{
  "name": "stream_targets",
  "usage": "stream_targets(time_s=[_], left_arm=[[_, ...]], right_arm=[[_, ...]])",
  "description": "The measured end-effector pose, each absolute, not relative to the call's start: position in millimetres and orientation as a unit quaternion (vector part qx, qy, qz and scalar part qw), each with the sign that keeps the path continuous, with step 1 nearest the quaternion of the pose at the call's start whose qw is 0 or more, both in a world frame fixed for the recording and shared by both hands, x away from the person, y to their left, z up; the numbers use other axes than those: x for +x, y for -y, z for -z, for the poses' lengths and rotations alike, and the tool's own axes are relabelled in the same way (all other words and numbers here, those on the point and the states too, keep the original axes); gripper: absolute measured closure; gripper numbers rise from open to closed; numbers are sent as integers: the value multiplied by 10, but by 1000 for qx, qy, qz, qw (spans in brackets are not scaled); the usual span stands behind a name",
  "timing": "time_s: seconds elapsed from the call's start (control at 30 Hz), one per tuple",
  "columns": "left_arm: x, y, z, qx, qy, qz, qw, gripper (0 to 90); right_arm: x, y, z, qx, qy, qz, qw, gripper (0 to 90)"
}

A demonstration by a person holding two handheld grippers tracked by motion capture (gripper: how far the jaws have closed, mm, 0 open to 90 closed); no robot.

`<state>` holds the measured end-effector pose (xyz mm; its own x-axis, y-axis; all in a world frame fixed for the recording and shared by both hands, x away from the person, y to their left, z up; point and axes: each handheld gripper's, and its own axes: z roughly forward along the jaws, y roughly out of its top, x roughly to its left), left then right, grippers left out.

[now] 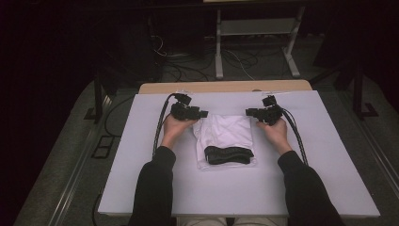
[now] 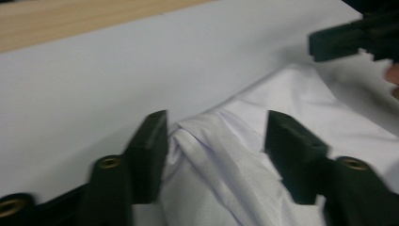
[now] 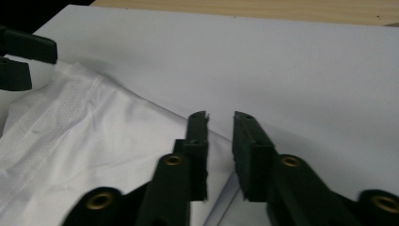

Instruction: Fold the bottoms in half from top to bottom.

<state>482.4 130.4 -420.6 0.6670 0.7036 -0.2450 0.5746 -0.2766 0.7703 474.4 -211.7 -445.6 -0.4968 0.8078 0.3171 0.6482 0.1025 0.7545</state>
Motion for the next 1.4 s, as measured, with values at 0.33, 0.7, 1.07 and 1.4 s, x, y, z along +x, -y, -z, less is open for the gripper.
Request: stream_targets(time_s=[0.33,0.7,1.07,1.4], left_arm=[[4731,-1331,4099,780,-395,-39,484,40],[4540,-1289,3935,788,-369,-60,489,0],[4369,-1371,3870,783,-362,-56,502,0],[4147,-1485,3914,781,-358,-60,508,0]], right_arm=[[4631,2089,4343,465,-756,-453,82,211],[4407,2230,4126,458,-754,-461,94,0],[4189,2360,3988,441,-757,-472,101,0],[3971,2366,4047,429,-765,-470,93,0]])
